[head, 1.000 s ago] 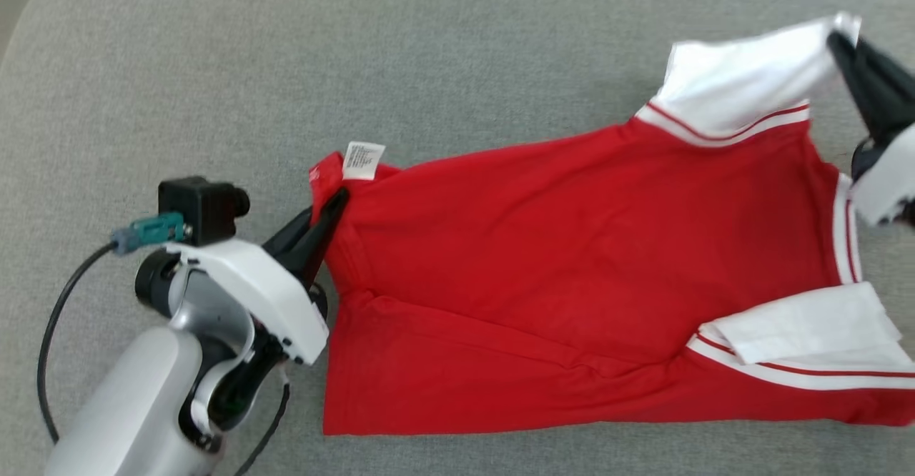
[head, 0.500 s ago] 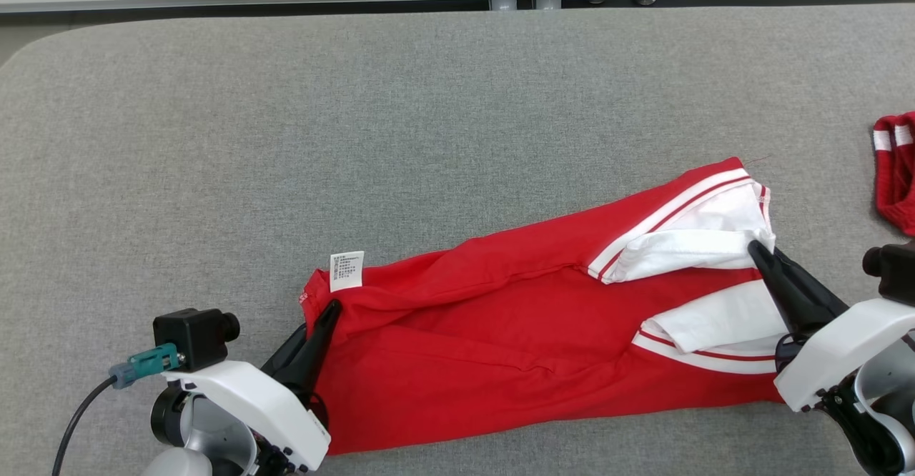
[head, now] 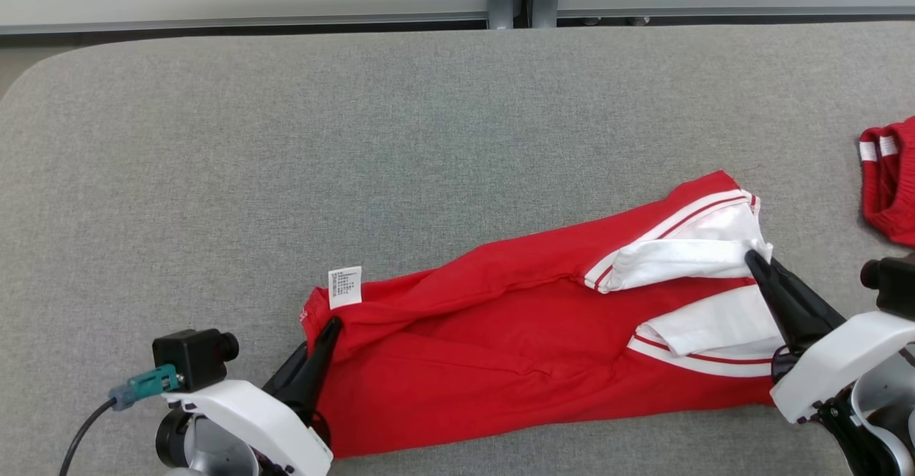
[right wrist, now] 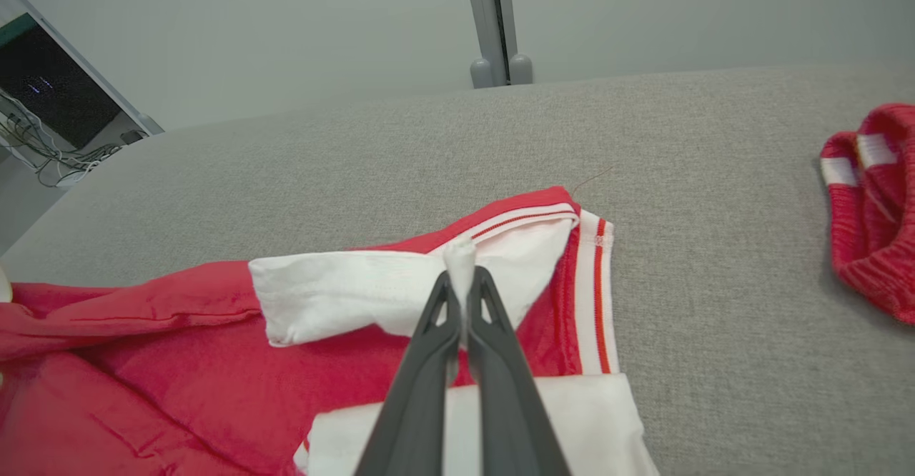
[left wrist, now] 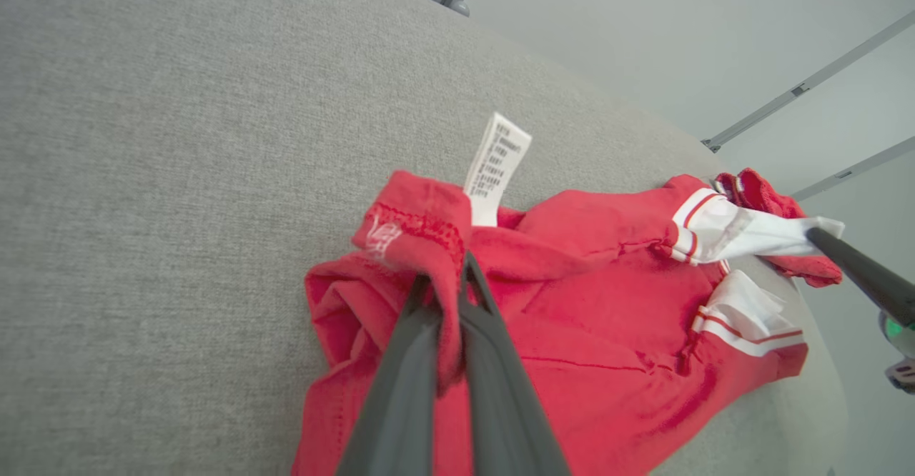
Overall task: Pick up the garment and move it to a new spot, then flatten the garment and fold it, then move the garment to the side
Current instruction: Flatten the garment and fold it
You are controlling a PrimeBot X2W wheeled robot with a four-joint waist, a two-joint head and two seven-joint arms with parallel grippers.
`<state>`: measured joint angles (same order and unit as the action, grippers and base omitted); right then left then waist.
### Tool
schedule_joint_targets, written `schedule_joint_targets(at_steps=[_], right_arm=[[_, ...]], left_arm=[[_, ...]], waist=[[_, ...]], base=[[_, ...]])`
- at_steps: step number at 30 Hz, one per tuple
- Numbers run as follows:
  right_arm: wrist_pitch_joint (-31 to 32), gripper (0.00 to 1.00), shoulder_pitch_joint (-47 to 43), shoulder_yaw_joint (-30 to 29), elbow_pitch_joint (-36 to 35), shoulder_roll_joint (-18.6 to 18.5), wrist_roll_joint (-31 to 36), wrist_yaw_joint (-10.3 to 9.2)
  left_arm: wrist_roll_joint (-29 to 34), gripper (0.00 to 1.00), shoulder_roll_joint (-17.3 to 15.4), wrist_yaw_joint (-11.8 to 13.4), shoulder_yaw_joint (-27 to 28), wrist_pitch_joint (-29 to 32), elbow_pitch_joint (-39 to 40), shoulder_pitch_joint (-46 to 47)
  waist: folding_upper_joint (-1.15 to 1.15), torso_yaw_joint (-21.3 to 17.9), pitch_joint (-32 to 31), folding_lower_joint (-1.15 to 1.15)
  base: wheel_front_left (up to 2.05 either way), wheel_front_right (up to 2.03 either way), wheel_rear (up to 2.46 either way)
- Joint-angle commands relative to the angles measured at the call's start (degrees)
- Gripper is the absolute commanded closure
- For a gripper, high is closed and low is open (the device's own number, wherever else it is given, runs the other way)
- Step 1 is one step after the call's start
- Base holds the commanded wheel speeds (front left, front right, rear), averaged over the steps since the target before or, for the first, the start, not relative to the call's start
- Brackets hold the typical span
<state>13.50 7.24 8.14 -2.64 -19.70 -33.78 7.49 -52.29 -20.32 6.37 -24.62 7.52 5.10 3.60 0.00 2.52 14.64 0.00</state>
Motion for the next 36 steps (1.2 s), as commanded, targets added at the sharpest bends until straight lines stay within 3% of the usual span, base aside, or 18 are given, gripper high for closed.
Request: schedule_joint_targets(at_steps=[1,8,10,12,13,14,18,24,27,31,36], right_arm=[[0.13,1.00,-0.95,-0.34,-0.16,0.06,-0.04,0.00],[0.40,1.00,-2.79,-1.35,-0.01,0.48,-0.50,0.00],[1.22,1.00,-3.47,-1.23,0.63,0.51,-0.56,0.00],[2.50,1.00,-4.04,-0.61,2.01,0.69,-0.53,0.00],[3.11,0.59,-4.19,-0.27,2.72,0.59,-0.17,0.00],[3.83,0.00,-4.39,0.27,3.28,0.33,0.28,0.00],[4.40,0.00,-4.52,0.48,4.45,-0.15,1.09,0.00],[6.78,0.00,-4.01,-3.69,1.54,-1.19,1.18,0.00],[7.85,0.00,-2.67,-5.20,1.07,-1.18,2.16,0.00],[11.77,0.00,-0.24,-5.14,2.66,-0.89,4.71,0.00],[15.65,0.00,2.84,-3.37,8.07,-0.54,8.74,0.00]], left_arm=[[0.17,0.90,0.04,0.10,-0.08,-0.34,-0.06,-0.85],[0.82,0.87,-0.19,0.08,-0.91,-0.83,-0.87,-2.22],[1.65,0.76,-0.54,0.72,-0.95,-1.35,-1.34,-2.65],[1.88,0.53,-0.20,1.26,-1.22,-2.24,-2.38,-4.13],[2.03,0.00,-0.09,1.43,-1.09,-2.78,-2.73,-4.48],[2.64,0.00,-0.06,1.99,-1.02,-3.38,-3.24,-4.72],[5.89,0.00,0.76,4.06,-0.97,-7.74,-6.13,-5.79],[10.60,0.00,3.16,10.25,2.25,-19.35,-8.72,-10.38],[13.08,0.00,3.78,11.67,4.01,-21.77,-8.86,-11.37],[19.67,0.00,6.56,11.64,7.52,-22.73,-6.96,-11.68],[27.51,0.00,11.72,8.21,11.47,-22.64,-5.06,-11.79]], waist=[[0.00,-0.06,-0.17,0.00],[0.00,-0.40,-1.17,0.00],[0.00,-0.66,-1.57,0.00],[0.00,-1.11,-2.19,0.00],[0.00,-1.19,-2.32,0.00],[0.00,-1.26,-2.42,0.00],[0.00,-1.22,-3.14,0.00],[0.00,-1.56,-4.01,0.00],[0.00,-1.46,-3.92,0.00],[0.00,0.02,-3.38,0.00],[0.00,1.94,-2.10,0.00]], base=[[0.00,0.00,0.00],[0.00,0.00,0.00],[0.00,0.00,0.00],[0.00,0.00,0.00],[0.00,0.00,0.00],[0.00,0.00,0.00],[0.00,0.00,0.00],[0.00,0.00,0.00],[0.00,0.00,0.00],[0.00,0.00,0.00],[0.00,0.00,0.00]])
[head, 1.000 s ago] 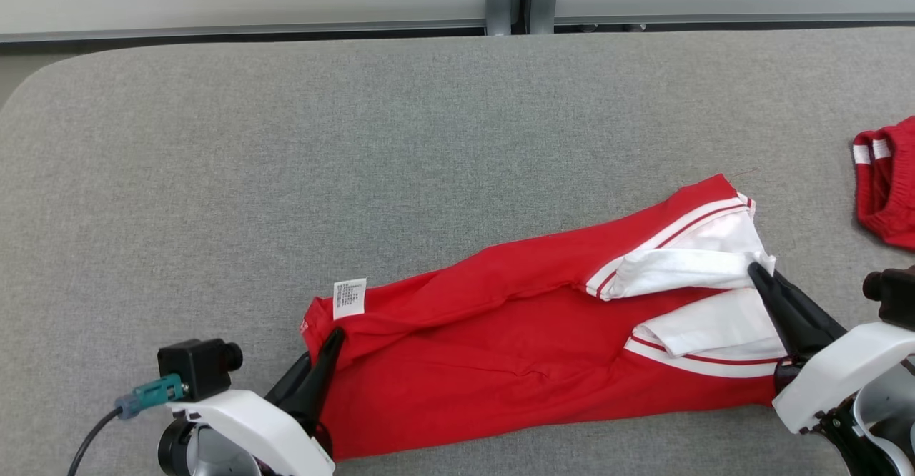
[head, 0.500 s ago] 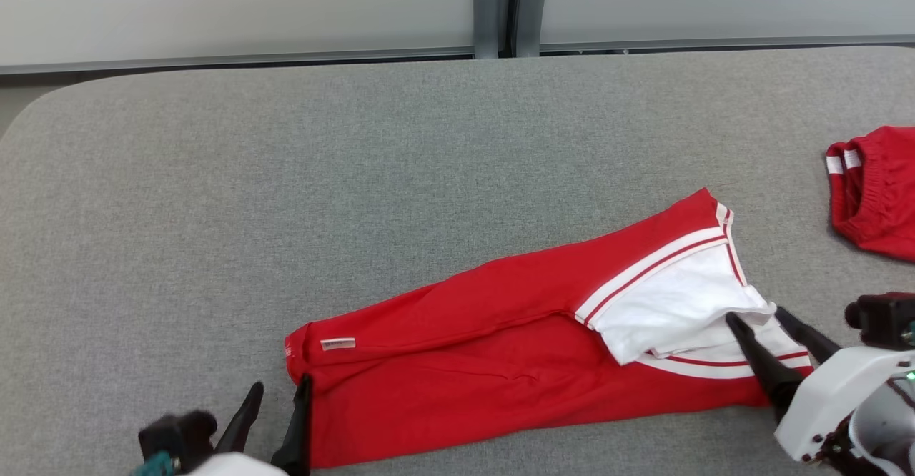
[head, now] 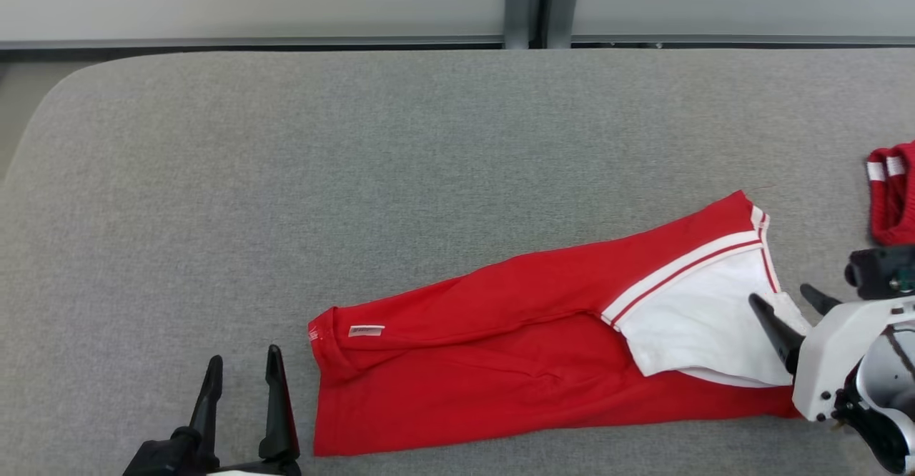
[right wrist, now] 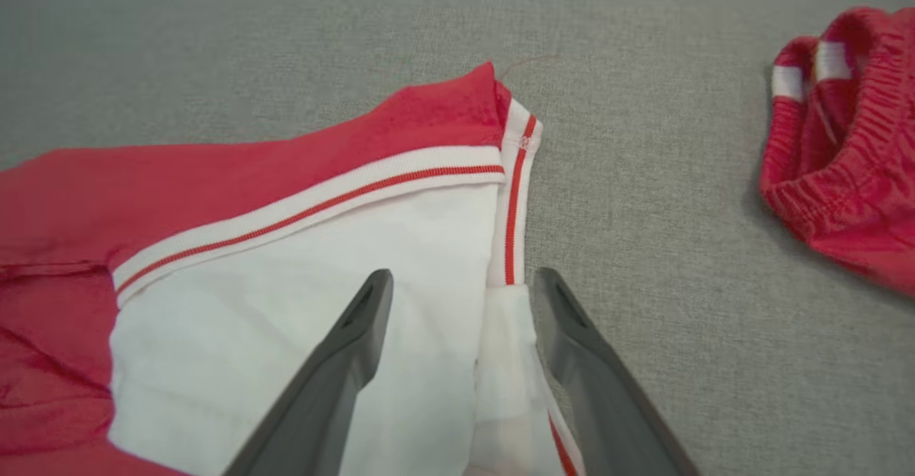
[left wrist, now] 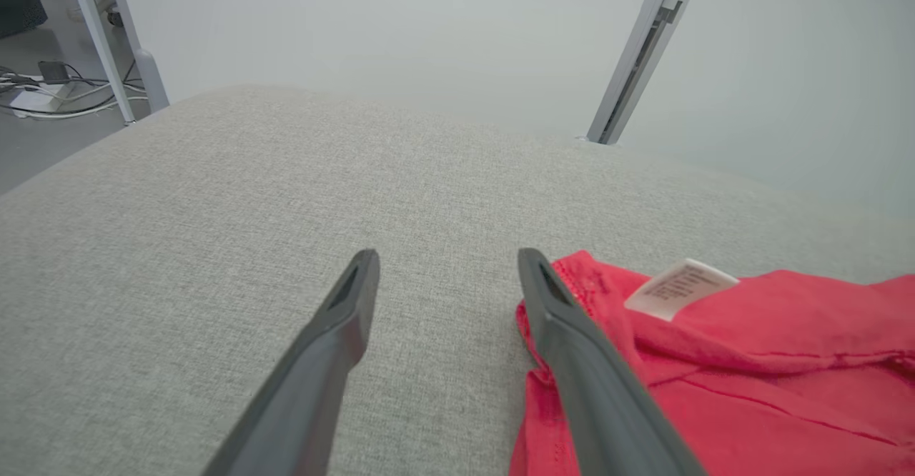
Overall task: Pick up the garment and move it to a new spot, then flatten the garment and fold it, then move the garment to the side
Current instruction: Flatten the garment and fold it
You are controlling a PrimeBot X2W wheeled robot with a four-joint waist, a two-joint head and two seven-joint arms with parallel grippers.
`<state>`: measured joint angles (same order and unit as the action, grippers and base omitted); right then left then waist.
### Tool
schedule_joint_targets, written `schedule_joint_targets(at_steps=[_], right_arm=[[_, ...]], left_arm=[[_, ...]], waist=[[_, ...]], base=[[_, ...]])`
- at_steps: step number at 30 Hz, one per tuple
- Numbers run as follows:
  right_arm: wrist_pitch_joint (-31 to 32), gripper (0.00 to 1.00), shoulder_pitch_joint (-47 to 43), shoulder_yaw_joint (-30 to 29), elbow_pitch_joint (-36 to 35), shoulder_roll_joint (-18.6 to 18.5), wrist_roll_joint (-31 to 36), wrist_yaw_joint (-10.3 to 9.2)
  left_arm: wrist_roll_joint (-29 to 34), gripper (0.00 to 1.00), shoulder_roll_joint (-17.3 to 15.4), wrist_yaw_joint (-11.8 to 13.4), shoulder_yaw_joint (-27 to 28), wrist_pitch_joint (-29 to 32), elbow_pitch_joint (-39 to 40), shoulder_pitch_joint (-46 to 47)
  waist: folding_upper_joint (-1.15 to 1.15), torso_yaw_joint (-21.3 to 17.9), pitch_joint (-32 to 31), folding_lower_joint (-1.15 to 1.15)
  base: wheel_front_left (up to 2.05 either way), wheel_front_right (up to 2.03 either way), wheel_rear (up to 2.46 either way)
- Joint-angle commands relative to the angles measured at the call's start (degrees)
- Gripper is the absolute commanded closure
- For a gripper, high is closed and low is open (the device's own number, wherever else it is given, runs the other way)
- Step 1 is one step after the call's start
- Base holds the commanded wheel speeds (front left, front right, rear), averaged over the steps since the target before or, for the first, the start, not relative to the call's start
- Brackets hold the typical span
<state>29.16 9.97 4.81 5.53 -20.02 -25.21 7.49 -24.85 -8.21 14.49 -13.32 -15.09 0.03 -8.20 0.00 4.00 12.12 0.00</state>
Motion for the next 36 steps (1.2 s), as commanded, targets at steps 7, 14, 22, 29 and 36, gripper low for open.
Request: schedule_joint_targets(at_steps=[7,14,22,29,36], right_arm=[[2.28,0.00,2.87,2.52,9.38,-1.40,5.19,-0.02],[0.96,0.00,5.13,2.00,14.33,-2.51,7.66,-0.09],[1.73,0.00,6.10,1.92,17.90,-0.89,5.92,-0.08],[1.37,1.00,5.84,6.55,17.38,0.65,-6.54,0.18],[0.57,1.00,6.74,1.20,16.63,-5.40,-13.42,-0.07]], left_arm=[[4.56,0.00,4.00,-5.08,5.40,-0.04,-0.73,0.33],[6.05,0.00,5.12,-7.92,8.08,-0.05,-1.47,0.73],[4.48,0.00,5.21,-8.18,7.73,-0.06,-2.37,1.39],[3.92,0.00,5.20,-7.83,7.76,-0.05,-2.68,1.71],[3.63,0.00,5.20,-8.06,8.15,-0.05,-3.16,0.59]], waist=[[0.00,1.76,1.56,0.00],[0.00,2.24,1.97,0.00],[0.00,2.56,2.48,0.00],[0.00,2.53,2.43,0.00],[0.00,1.20,1.50,0.00]], base=[[0.00,0.00,0.00],[0.00,0.00,0.00],[0.00,0.00,0.00],[0.00,0.00,0.00],[0.00,0.00,0.00]])
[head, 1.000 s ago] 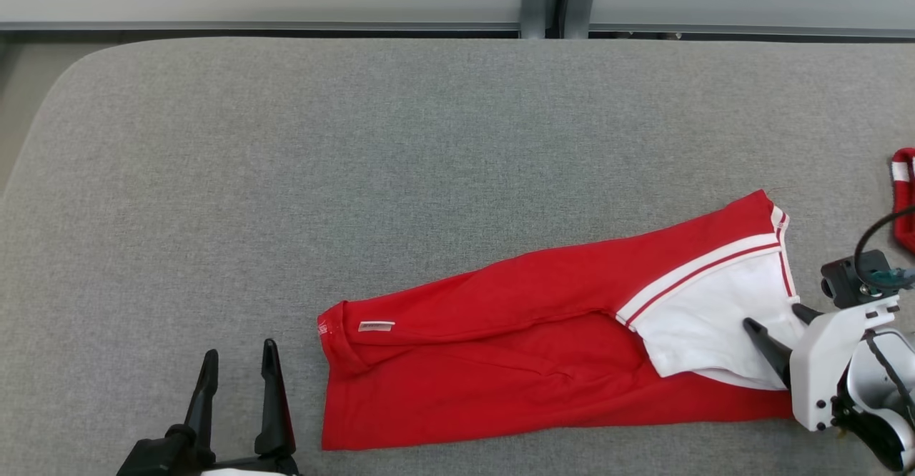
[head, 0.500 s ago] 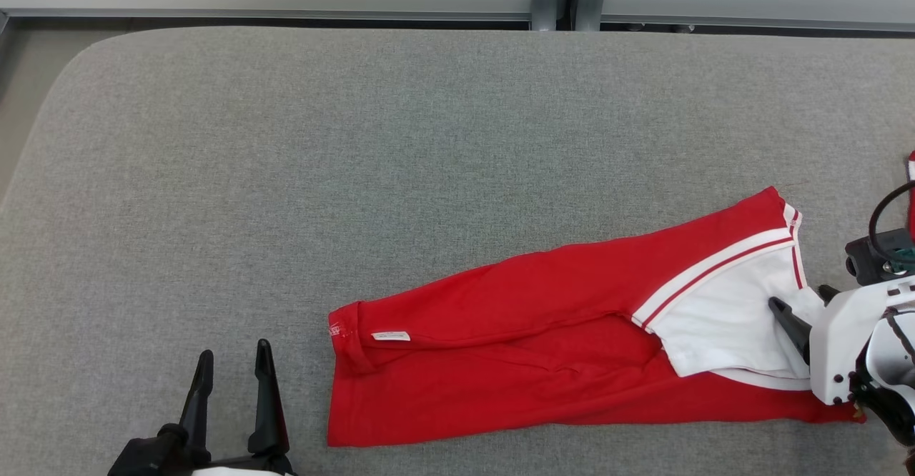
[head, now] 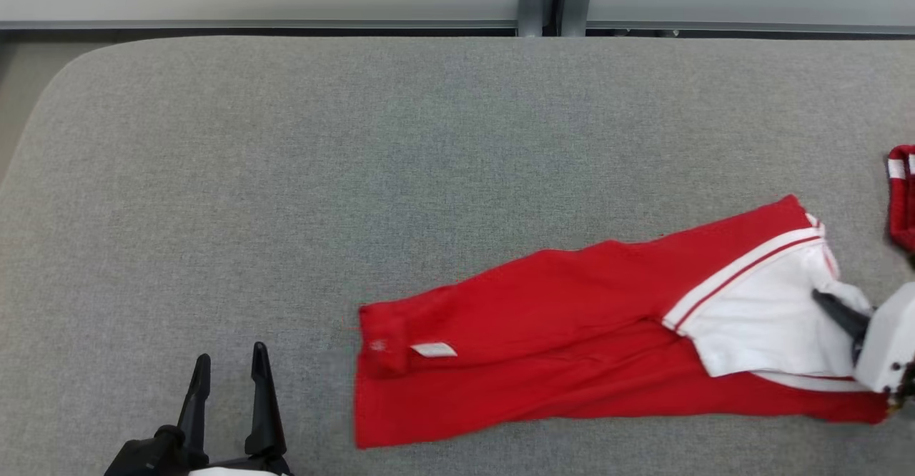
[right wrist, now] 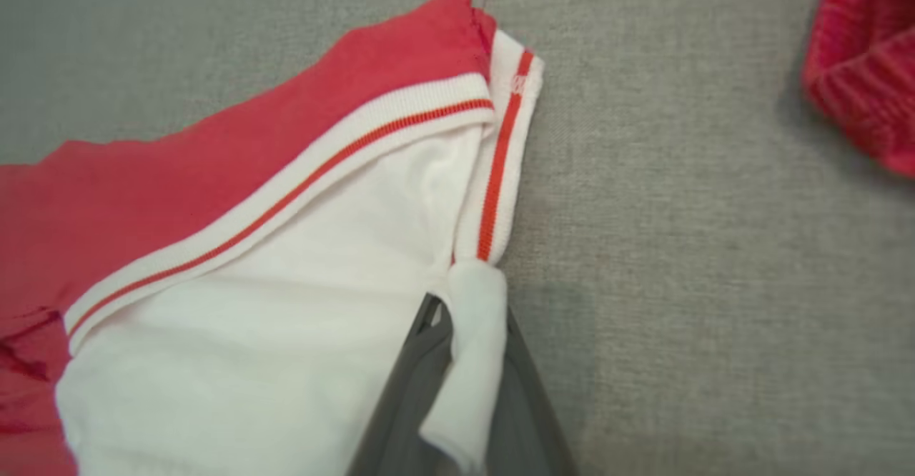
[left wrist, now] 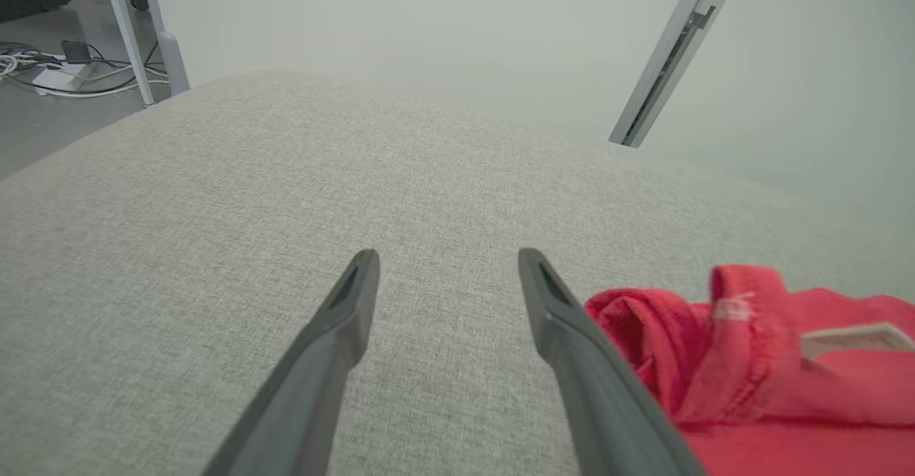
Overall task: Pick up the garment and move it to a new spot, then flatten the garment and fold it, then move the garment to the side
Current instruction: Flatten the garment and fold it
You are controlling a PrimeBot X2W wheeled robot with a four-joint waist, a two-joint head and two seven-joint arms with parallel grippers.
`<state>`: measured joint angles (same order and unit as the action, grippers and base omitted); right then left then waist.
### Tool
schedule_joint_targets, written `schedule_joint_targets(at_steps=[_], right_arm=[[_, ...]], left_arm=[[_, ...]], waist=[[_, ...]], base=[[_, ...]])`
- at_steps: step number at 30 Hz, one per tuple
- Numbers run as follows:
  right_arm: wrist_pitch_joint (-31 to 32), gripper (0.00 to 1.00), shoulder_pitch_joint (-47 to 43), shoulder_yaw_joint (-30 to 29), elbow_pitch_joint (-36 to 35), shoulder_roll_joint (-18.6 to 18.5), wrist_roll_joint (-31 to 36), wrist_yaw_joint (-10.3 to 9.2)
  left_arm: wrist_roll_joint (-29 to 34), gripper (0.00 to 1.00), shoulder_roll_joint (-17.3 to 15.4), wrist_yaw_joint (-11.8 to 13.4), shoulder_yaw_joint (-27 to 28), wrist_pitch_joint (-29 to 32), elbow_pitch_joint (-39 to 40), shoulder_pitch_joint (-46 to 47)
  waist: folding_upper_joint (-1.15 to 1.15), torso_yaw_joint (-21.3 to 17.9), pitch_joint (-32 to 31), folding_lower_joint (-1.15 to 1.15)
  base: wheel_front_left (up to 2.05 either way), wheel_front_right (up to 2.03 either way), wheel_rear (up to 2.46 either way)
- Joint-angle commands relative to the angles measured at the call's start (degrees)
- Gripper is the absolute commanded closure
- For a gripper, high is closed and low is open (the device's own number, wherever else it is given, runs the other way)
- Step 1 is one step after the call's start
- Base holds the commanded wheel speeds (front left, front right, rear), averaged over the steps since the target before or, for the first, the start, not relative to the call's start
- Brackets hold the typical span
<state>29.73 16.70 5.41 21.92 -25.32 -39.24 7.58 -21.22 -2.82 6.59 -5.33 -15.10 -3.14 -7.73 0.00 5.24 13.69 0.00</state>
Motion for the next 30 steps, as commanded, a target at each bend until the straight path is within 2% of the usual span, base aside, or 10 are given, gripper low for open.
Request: schedule_joint_targets(at_steps=[1,8,11,14,19,23,26,30], right_arm=[[-0.07,1.00,-0.01,-0.87,0.14,-1.10,-0.27,-0.16],[1.01,1.00,-3.00,-10.89,-2.49,-7.96,-3.35,-0.10],[2.24,1.00,-4.92,-13.22,-6.81,-9.81,-4.73,-0.10],[4.15,1.00,-6.72,-12.48,-14.10,-11.05,-5.97,-0.08],[8.25,1.00,-8.18,-5.94,-28.93,-10.16,-8.37,-0.08],[10.52,1.00,-6.47,3.02,-35.60,-7.31,-7.46,-0.08],[11.43,1.00,-4.83,11.04,-36.12,-3.91,-6.10,-0.08],[9.54,1.00,-2.01,19.36,-31.78,1.54,-4.24,-0.09]], left_arm=[[-0.08,0.00,-0.20,-0.20,0.13,-0.04,-0.04,0.08],[-0.62,0.00,-0.19,0.09,0.35,-0.02,-0.20,-0.62],[-0.88,0.00,-0.19,0.25,0.60,-0.01,-0.08,-1.11],[-1.27,0.00,-0.16,0.45,0.72,-0.01,0.18,-1.67],[-1.81,0.00,-0.19,0.57,-0.13,-0.01,0.28,-1.62],[-1.94,0.00,-0.20,0.46,-1.07,-0.01,0.00,-0.74],[-2.01,0.00,-0.19,0.16,-1.56,-0.01,-0.44,0.04],[-1.88,0.00,-0.20,0.02,-1.47,-0.01,-0.96,0.31]], waist=[[0.00,-0.26,-0.22,0.00],[0.00,-1.38,-1.47,0.00],[0.00,-1.83,-2.13,0.00],[0.00,-2.50,-2.81,0.00],[0.00,-3.27,-3.20,0.00],[0.00,-3.43,-2.97,0.00],[0.00,-2.77,-2.71,0.00],[0.00,-1.56,-2.56,0.00]], base=[[0.00,0.00,0.00],[0.00,0.00,0.00],[0.00,0.00,0.00],[0.00,0.00,0.00],[0.00,0.00,0.00],[0.00,0.00,0.00],[0.00,0.00,0.00],[0.00,0.00,0.00]])
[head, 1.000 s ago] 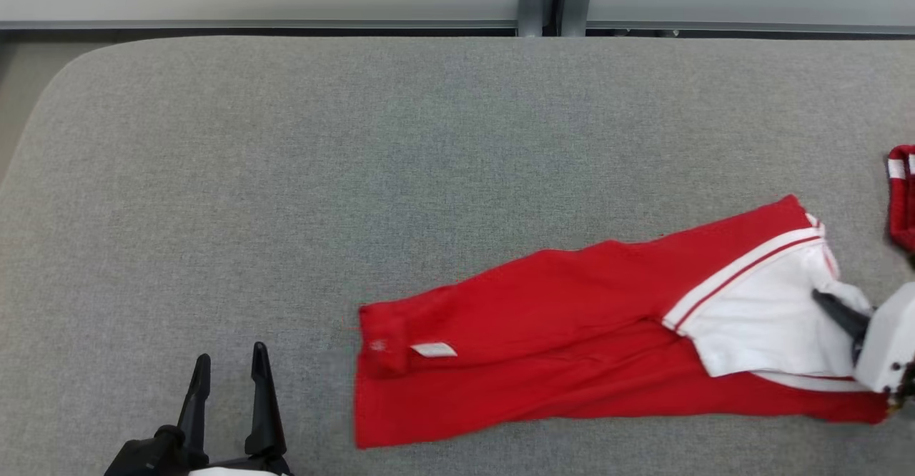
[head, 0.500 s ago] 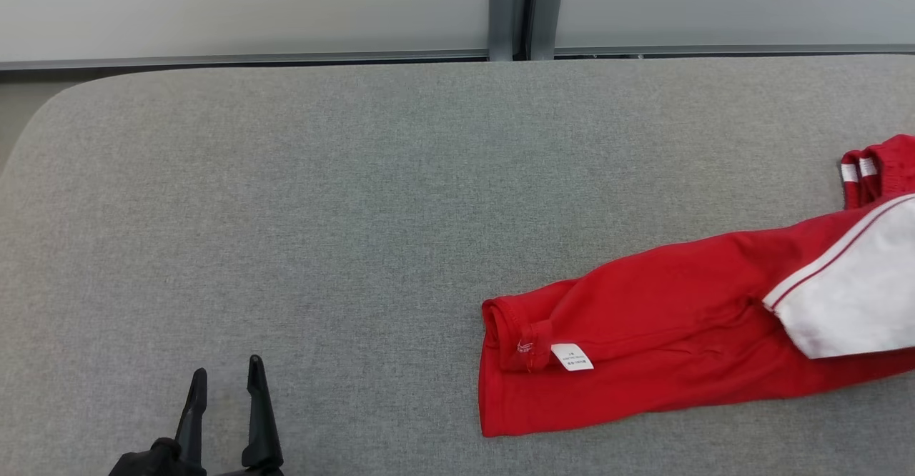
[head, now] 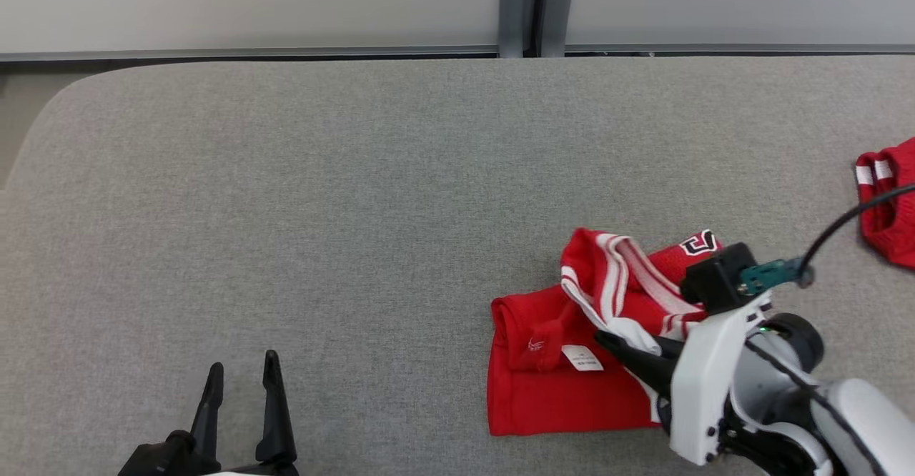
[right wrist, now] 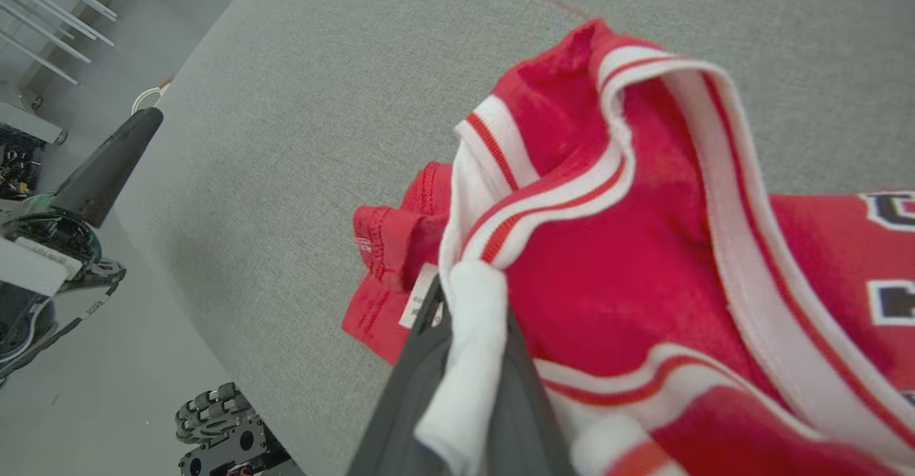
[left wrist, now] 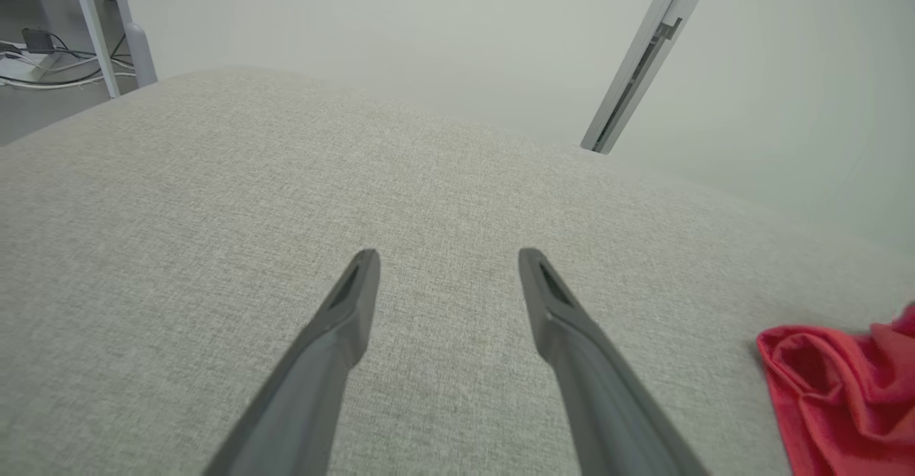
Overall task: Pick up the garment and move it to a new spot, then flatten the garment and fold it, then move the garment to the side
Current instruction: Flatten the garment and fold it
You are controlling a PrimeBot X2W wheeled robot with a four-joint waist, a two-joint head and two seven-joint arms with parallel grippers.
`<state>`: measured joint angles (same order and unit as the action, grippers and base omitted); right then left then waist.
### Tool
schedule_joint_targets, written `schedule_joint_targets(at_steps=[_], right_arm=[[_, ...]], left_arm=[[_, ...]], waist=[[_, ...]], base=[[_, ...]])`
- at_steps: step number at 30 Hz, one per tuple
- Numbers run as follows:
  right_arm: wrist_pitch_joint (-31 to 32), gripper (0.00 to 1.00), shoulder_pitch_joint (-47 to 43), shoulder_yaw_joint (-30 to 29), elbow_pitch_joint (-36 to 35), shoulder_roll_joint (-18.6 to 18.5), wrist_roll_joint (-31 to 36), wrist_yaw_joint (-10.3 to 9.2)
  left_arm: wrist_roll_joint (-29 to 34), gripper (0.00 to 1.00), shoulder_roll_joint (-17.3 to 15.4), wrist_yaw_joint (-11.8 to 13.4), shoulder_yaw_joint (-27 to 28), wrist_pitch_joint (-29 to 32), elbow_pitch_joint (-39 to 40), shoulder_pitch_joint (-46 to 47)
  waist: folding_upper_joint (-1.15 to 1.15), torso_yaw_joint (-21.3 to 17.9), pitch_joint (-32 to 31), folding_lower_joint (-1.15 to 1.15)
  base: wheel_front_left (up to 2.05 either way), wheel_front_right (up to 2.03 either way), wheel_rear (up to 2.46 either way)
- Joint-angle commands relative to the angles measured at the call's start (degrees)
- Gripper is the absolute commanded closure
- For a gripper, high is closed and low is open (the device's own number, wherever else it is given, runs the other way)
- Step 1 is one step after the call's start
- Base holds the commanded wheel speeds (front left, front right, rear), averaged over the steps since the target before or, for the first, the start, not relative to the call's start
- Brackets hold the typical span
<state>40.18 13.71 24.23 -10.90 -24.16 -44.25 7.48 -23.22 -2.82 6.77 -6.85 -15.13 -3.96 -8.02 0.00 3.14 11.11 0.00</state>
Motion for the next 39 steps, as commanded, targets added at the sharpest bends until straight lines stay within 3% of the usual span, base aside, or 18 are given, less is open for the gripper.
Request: schedule_joint_targets(at_steps=[1,3,8,17,18,19,20,24,27,32,35,39], right_arm=[[-1.73,1.00,1.70,2.05,2.55,1.55,1.49,0.02],[-4.05,1.00,3.40,6.04,7.39,4.77,2.95,0.02],[-7.77,1.00,5.75,8.82,13.70,8.78,3.86,0.02],[-11.71,1.00,7.25,10.48,20.01,13.24,4.01,0.02],[-12.21,0.92,7.35,10.73,20.63,13.65,4.14,0.02],[-13.02,0.57,7.42,10.53,21.16,14.06,4.43,0.02],[-14.03,0.00,7.35,10.19,21.68,14.47,4.89,0.02],[-18.06,0.00,5.04,9.94,20.57,15.34,5.16,0.02],[-23.20,0.00,1.80,8.65,15.44,14.55,4.19,0.02],[-33.94,0.00,-7.21,-0.54,10.09,11.09,7.52,0.02],[-40.67,0.00,-12.67,-8.28,11.71,8.33,14.38,0.01],[-49.56,0.00,-18.53,-16.58,16.69,7.59,22.00,0.01]], left_arm=[[0.19,0.00,-0.19,-0.20,-0.04,0.02,-0.32,0.64],[0.12,0.00,-0.21,-0.10,-0.30,0.02,-0.73,0.41],[-0.42,0.00,-0.19,0.23,-0.70,0.02,-0.99,-0.08],[-0.94,0.00,-0.20,0.69,-0.77,0.03,-1.49,-0.73],[-0.92,0.00,-0.19,0.67,-0.78,0.02,-1.58,-0.71],[-0.94,0.00,-0.20,0.68,-0.78,0.03,-1.66,-0.73],[-1.02,0.00,-0.19,0.66,-0.76,0.02,-1.77,-0.76],[-0.58,0.00,-0.20,0.33,-0.23,0.02,-2.43,-1.64],[-0.01,0.00,-0.21,0.05,0.75,0.03,-2.87,-2.50],[0.45,0.00,-0.17,0.27,2.62,0.03,-2.65,-4.75],[0.94,0.00,-0.18,0.28,3.00,0.03,-2.34,-6.05],[1.49,0.00,-0.19,0.44,3.15,0.03,-1.74,-6.78]], waist=[[0.00,0.88,-0.01,0.00],[0.00,1.85,-0.32,0.00],[0.00,2.79,-0.49,0.00],[0.00,2.71,-1.22,0.00],[0.00,2.65,-1.34,0.00],[0.00,2.57,-1.47,0.00],[0.00,2.50,-1.65,0.00],[0.00,2.28,-3.00,0.00],[0.00,1.98,-4.73,0.00],[0.00,0.59,-8.36,0.00],[0.00,-0.16,-10.57,0.00],[0.00,-0.60,-12.44,0.00]], base=[[0.00,0.00,0.00],[0.00,0.00,0.00],[0.00,0.00,0.00],[0.00,0.00,0.00],[0.00,0.00,0.00],[0.00,0.00,0.00],[0.00,0.00,0.00],[0.00,0.00,0.00],[0.00,0.00,0.00],[0.00,0.00,0.00],[0.00,0.00,0.00],[0.00,0.00,0.00]])
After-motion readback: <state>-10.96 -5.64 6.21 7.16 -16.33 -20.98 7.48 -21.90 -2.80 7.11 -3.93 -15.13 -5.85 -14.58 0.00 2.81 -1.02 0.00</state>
